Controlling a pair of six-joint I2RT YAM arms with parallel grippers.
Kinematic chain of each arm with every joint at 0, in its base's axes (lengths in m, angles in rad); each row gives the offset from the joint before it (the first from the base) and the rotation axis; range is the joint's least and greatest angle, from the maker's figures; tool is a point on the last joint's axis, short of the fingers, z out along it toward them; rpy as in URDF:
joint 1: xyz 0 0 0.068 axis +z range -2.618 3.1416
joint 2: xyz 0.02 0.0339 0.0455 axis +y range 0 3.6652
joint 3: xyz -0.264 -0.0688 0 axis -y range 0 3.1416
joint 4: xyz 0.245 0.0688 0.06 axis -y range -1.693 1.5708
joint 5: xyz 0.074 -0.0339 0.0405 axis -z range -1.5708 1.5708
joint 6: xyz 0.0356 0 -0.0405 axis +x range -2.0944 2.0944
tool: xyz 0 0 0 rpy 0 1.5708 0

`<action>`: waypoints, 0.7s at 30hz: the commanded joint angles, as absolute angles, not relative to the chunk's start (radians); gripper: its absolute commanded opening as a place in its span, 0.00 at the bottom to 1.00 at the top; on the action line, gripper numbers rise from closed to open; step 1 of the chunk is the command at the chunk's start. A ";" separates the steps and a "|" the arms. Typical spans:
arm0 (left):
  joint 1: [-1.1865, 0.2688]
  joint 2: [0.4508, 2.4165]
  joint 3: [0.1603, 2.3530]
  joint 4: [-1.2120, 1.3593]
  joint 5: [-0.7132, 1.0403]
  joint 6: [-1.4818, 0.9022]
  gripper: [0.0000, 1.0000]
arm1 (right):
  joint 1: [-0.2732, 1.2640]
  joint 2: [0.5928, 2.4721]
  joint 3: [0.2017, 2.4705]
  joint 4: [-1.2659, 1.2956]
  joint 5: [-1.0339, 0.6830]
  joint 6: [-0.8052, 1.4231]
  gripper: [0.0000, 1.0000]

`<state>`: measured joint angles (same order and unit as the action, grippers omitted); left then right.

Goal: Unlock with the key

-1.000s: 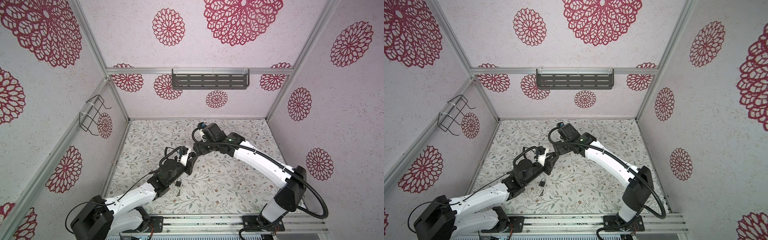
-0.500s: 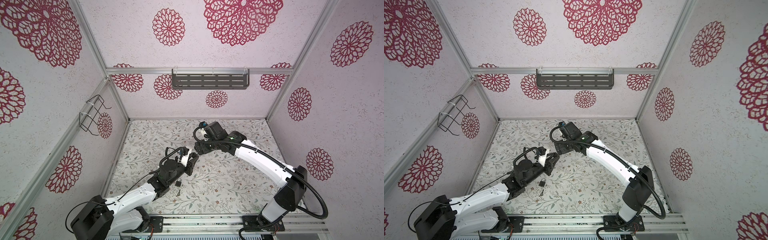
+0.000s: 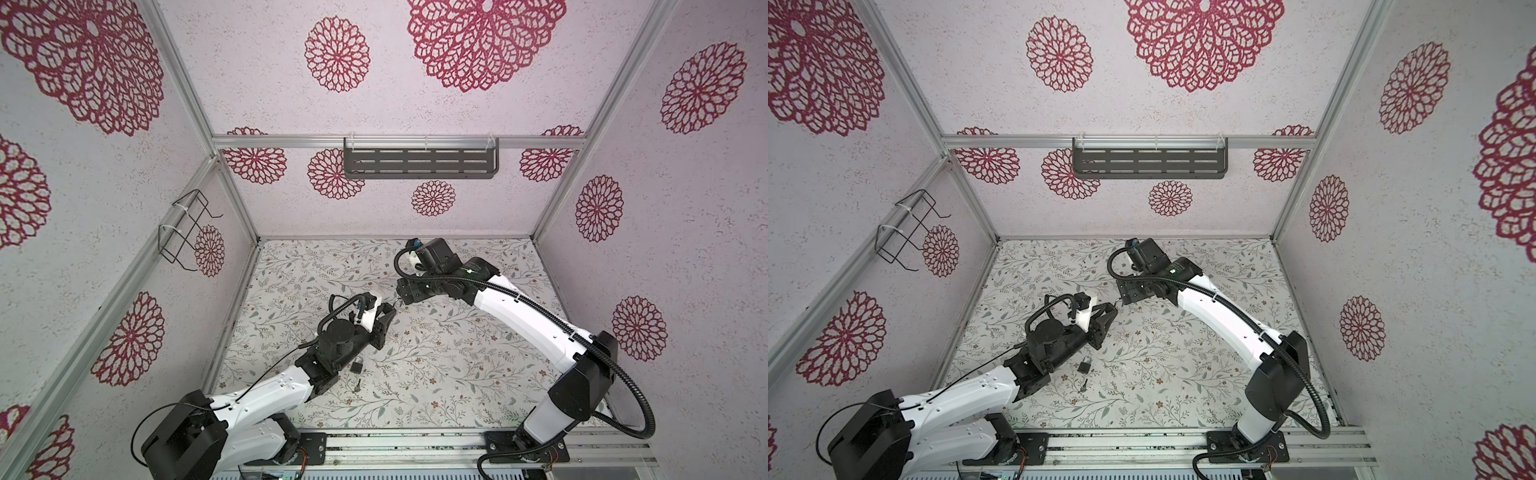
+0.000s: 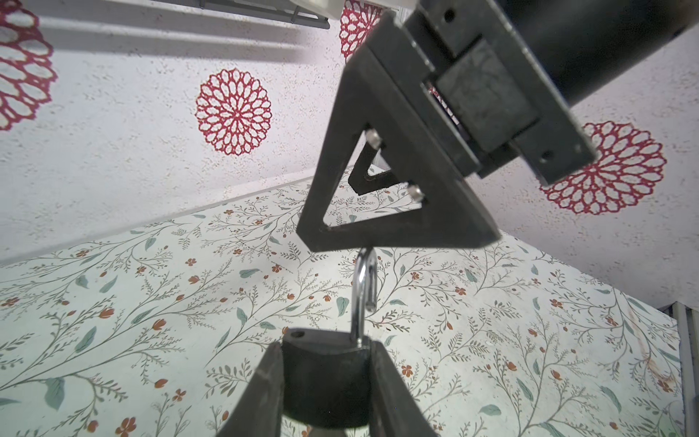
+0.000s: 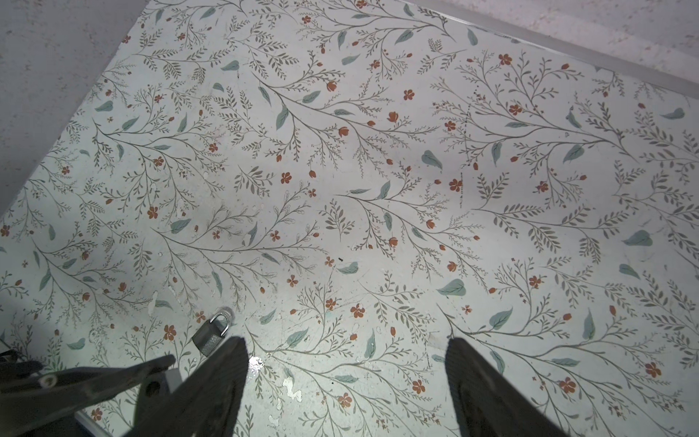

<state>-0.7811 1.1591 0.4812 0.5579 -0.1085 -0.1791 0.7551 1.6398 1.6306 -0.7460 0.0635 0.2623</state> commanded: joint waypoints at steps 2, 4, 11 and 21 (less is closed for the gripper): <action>-0.782 1.182 0.485 0.640 -0.123 -0.159 0.00 | 0.753 1.573 1.605 -0.744 0.027 0.247 0.85; -0.781 1.193 0.488 0.652 -0.122 -0.161 0.00 | 0.753 1.560 1.587 -0.727 0.001 0.247 0.85; -0.782 1.205 0.494 0.664 -0.121 -0.170 0.00 | 0.746 1.517 1.545 -0.700 -0.001 0.245 0.85; -0.782 1.192 0.500 0.642 -0.023 -0.146 0.00 | 0.713 1.508 1.572 -0.699 -0.009 0.232 0.86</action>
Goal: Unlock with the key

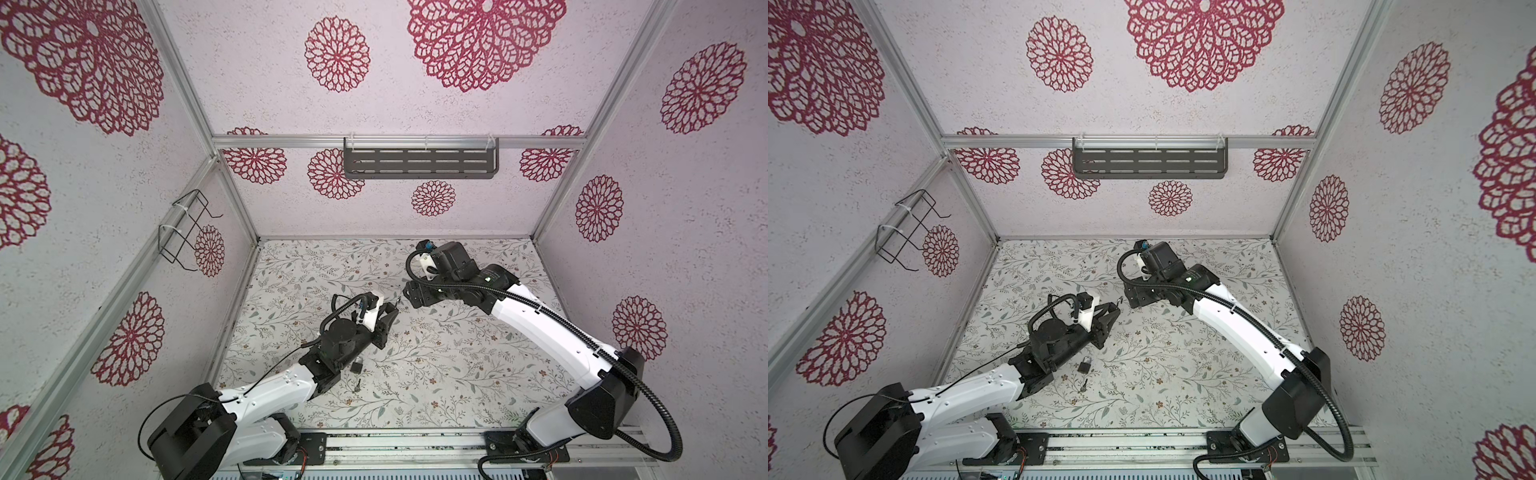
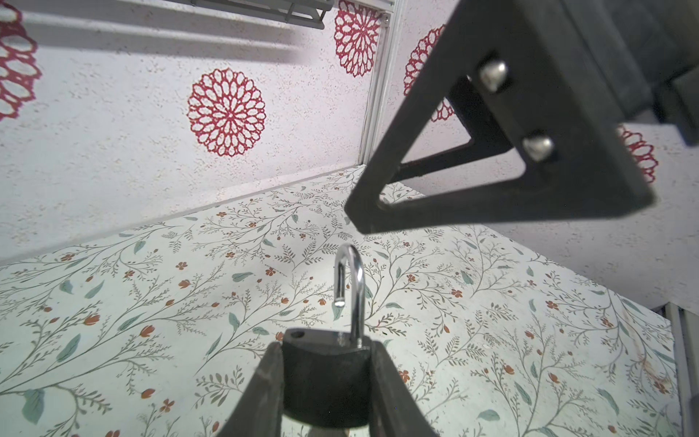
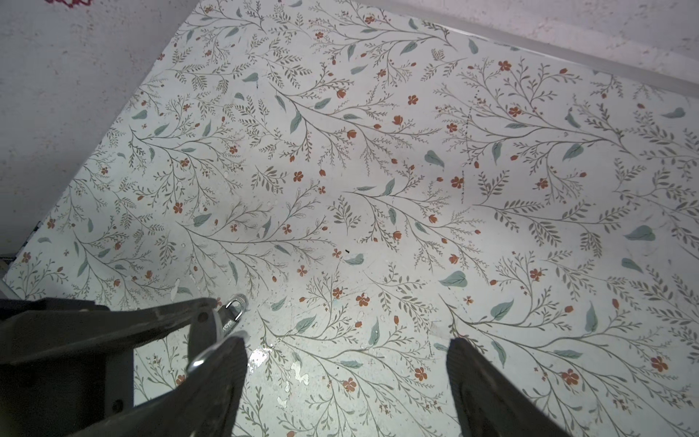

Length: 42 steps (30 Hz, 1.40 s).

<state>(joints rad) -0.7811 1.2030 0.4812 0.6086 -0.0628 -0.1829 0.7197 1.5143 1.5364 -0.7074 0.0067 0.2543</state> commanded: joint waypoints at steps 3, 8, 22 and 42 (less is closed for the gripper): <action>-0.782 1.185 0.505 0.641 -0.021 -0.148 0.00 | 0.712 1.534 1.586 -0.706 -0.056 0.228 0.87; -0.782 1.180 0.506 0.640 -0.020 -0.147 0.00 | 0.707 1.572 1.604 -0.717 -0.091 0.213 0.87; -0.782 1.176 0.489 0.670 -0.064 -0.160 0.00 | 0.690 1.517 1.543 -0.713 -0.123 0.219 0.87; -0.779 1.389 0.741 0.245 -0.307 -0.464 0.00 | 0.613 1.305 1.242 -0.561 0.090 0.353 0.89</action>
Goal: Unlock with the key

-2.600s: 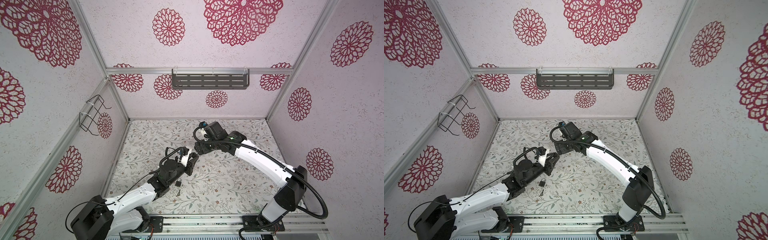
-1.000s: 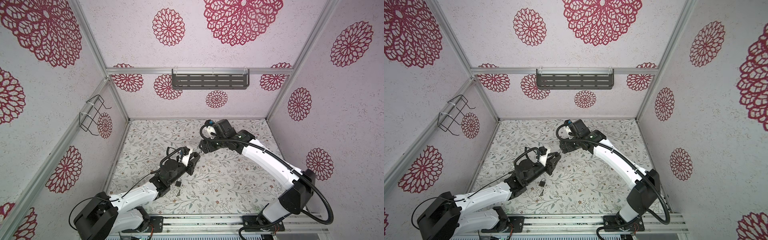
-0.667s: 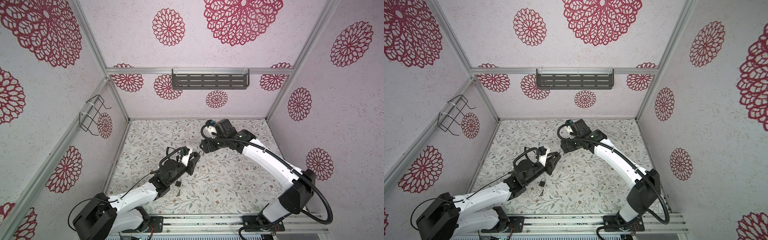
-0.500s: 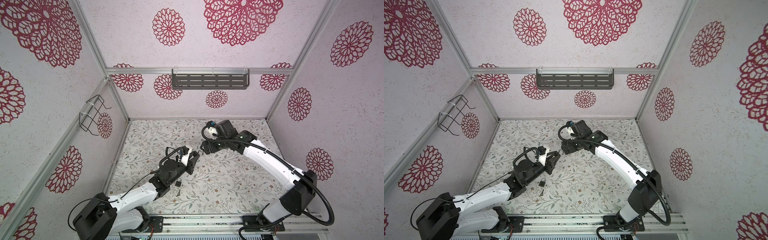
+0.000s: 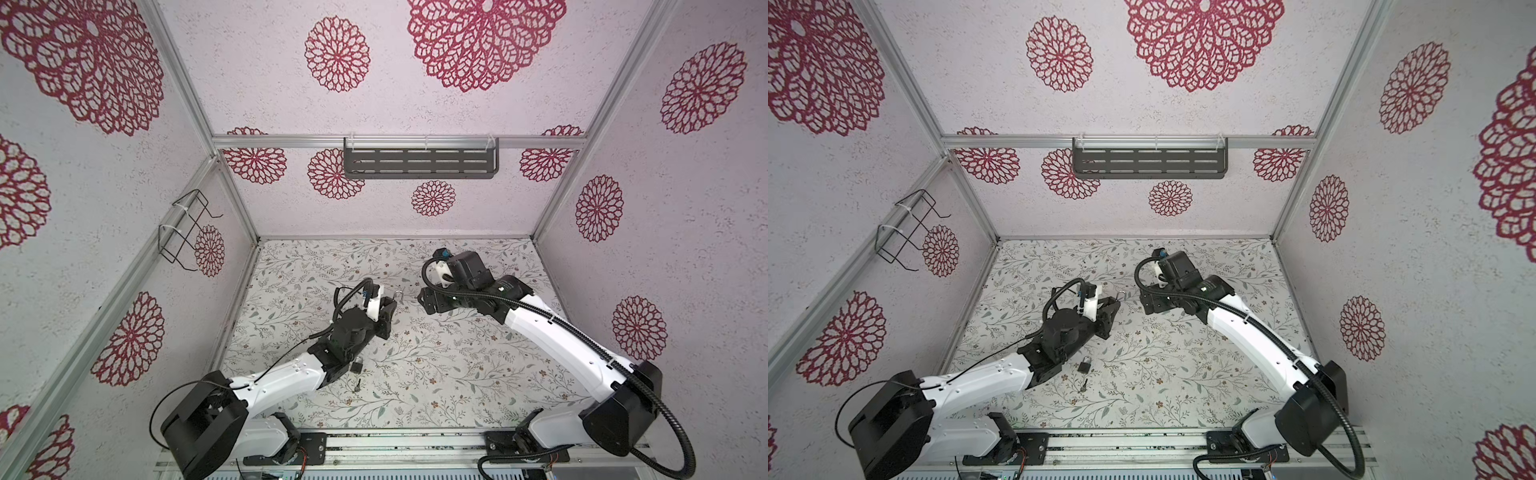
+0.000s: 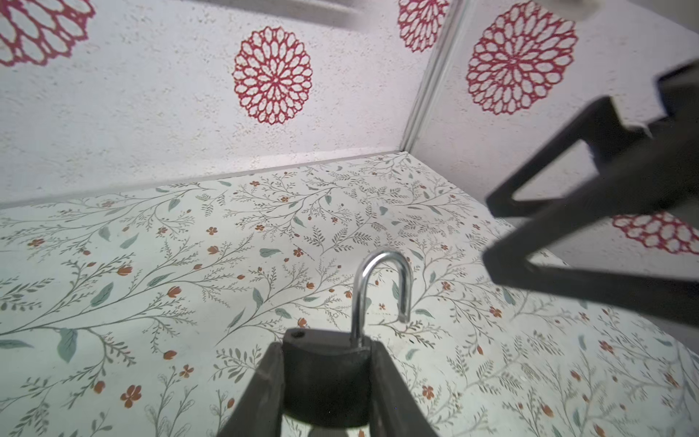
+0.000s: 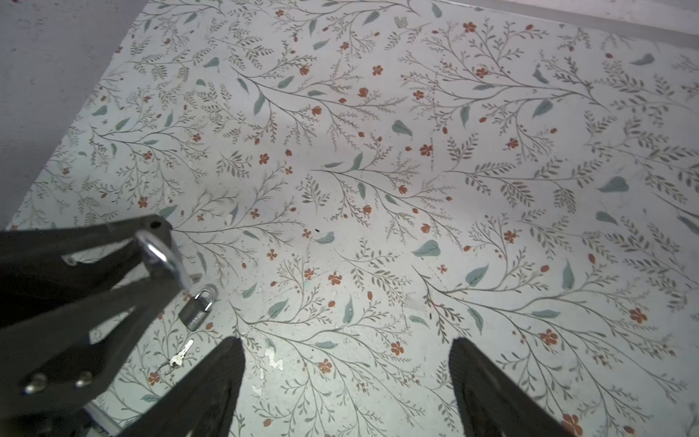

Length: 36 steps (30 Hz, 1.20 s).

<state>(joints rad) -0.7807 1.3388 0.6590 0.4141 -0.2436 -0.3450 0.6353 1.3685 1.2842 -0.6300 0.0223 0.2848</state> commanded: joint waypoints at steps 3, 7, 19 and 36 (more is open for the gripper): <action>-0.779 1.499 0.845 0.121 -0.301 -0.578 0.00 | 0.583 1.247 1.139 -0.509 0.111 0.423 0.89; -0.779 1.675 1.052 -0.136 -0.313 -0.715 0.00 | 0.547 1.169 1.004 -0.425 0.091 0.497 0.89; -0.778 2.059 1.400 -0.390 -0.254 -0.872 0.00 | 0.522 1.113 0.872 -0.348 0.055 0.534 0.89; -0.774 2.153 1.493 -0.448 -0.246 -0.910 0.35 | 0.513 1.111 0.860 -0.326 0.015 0.533 0.89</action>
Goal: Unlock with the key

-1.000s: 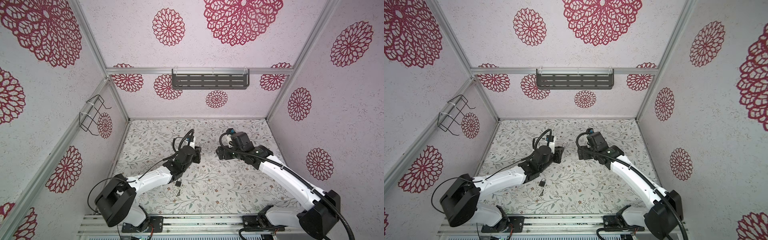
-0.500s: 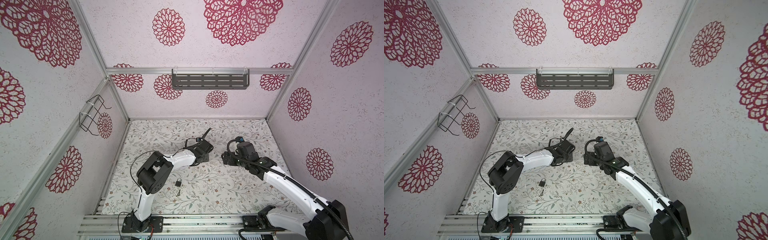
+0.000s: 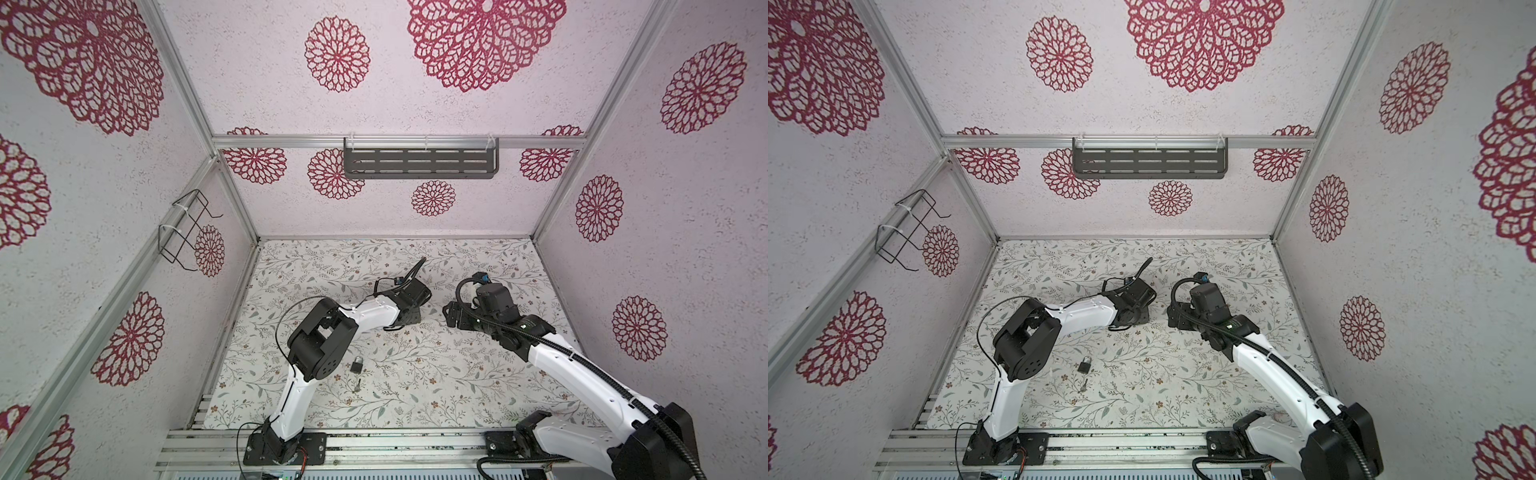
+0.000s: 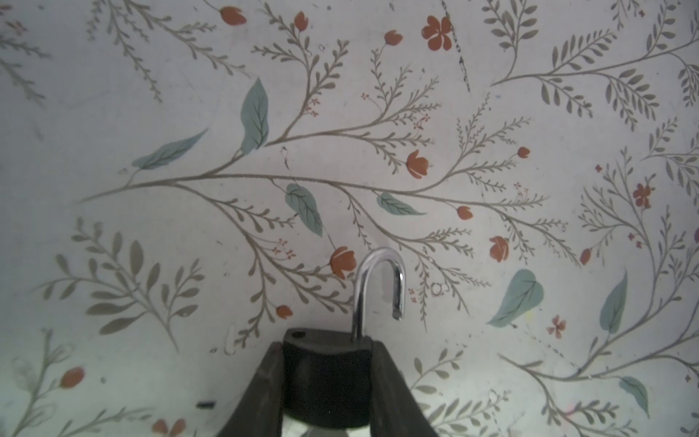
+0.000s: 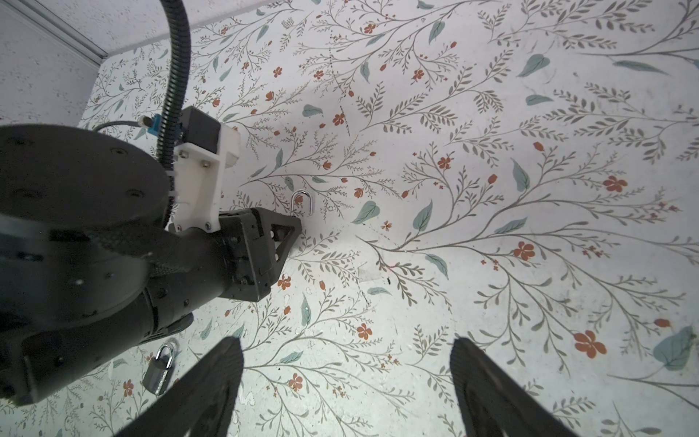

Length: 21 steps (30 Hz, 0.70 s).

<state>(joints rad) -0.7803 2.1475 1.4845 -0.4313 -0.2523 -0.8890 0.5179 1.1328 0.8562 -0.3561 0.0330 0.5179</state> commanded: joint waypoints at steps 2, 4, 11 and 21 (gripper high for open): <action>-0.773 2.143 1.490 -0.449 -0.241 -0.908 0.41 | 0.512 1.109 0.856 -0.322 0.011 0.535 0.89; -0.768 2.117 1.476 -0.442 -0.234 -0.908 0.46 | 0.512 1.110 0.857 -0.323 0.004 0.536 0.89; -0.749 1.909 1.327 -0.346 -0.215 -0.921 0.53 | 0.525 1.119 0.892 -0.348 -0.030 0.514 0.89; -0.704 1.465 1.011 -0.310 -0.300 -0.902 0.55 | 0.689 1.183 0.978 -0.386 0.030 0.515 0.88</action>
